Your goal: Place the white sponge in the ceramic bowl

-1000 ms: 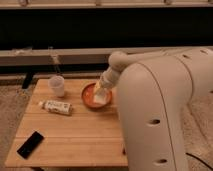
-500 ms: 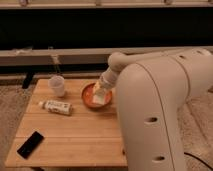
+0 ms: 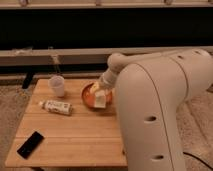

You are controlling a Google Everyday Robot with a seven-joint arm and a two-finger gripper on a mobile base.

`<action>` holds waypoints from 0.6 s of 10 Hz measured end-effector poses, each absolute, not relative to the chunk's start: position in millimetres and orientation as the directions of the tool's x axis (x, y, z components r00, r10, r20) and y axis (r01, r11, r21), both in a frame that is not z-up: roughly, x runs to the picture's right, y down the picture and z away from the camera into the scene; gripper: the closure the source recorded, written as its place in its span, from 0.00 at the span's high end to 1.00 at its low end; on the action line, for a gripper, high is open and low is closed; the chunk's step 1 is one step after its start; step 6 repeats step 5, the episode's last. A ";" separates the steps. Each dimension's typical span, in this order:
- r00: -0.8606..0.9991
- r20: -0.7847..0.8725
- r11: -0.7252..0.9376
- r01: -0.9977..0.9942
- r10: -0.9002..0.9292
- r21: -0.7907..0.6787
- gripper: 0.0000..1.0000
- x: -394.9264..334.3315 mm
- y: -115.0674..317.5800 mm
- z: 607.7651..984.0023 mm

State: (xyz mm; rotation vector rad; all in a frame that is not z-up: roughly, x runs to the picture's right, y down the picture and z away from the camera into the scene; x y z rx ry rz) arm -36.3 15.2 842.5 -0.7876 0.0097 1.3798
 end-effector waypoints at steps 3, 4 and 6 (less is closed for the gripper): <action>0.234 -0.442 -0.016 -0.871 0.866 -0.492 0.86 -37.2 16.1 844.3; 0.235 -0.441 -0.015 -0.870 0.866 -0.492 0.86 -37.6 15.7 843.9; 0.236 -0.442 -0.014 -0.870 0.866 -0.492 0.86 -37.8 15.9 843.9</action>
